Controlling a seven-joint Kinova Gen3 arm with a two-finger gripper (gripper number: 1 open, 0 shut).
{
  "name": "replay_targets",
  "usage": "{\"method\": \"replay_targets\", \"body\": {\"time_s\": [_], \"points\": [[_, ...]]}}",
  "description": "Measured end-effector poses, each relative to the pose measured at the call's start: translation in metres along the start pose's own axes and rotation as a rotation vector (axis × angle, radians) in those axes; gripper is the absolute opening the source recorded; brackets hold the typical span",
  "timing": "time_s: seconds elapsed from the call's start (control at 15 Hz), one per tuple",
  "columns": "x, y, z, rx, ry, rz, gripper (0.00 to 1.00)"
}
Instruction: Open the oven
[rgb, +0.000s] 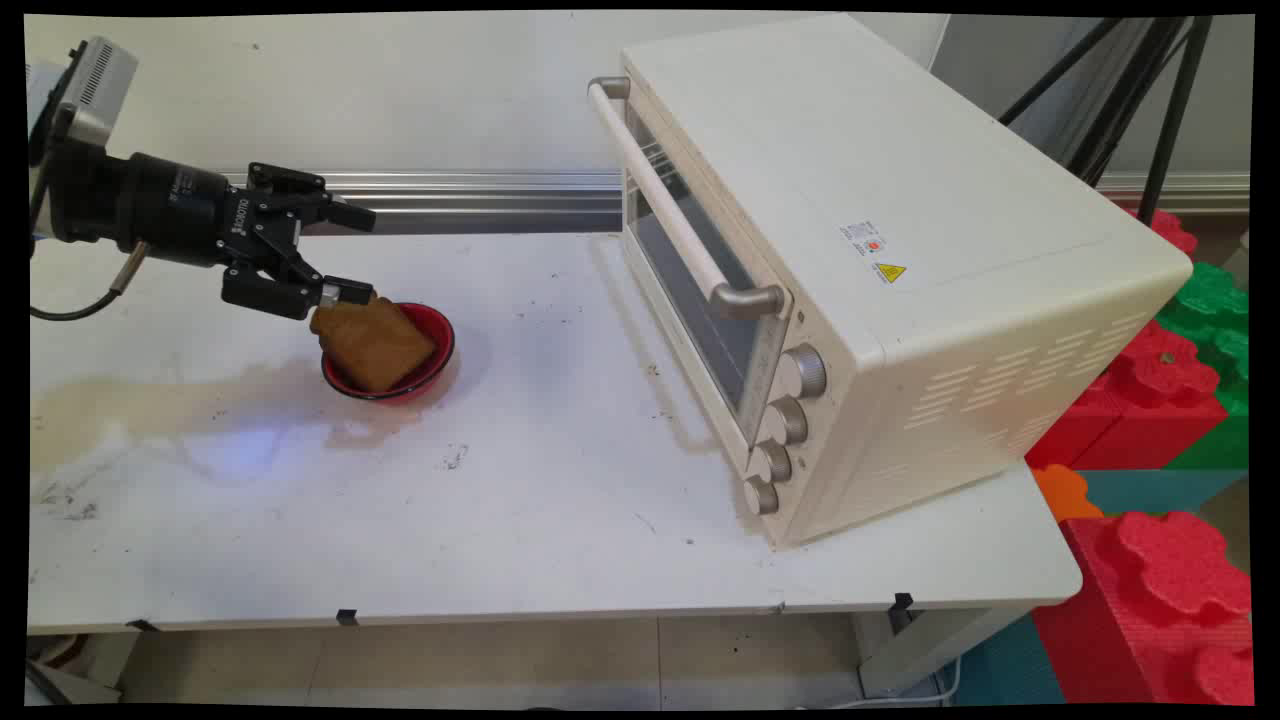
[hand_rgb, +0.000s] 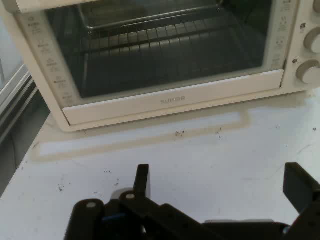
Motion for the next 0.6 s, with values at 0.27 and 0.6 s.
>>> {"method": "replay_targets", "body": {"time_s": [0.27, 0.6], "points": [[0.003, 0.0, 0.0, 0.002, 0.008, -0.005, 1.0], [0.012, -0.002, -0.002, 0.004, 0.035, -0.017, 1.0]]}}
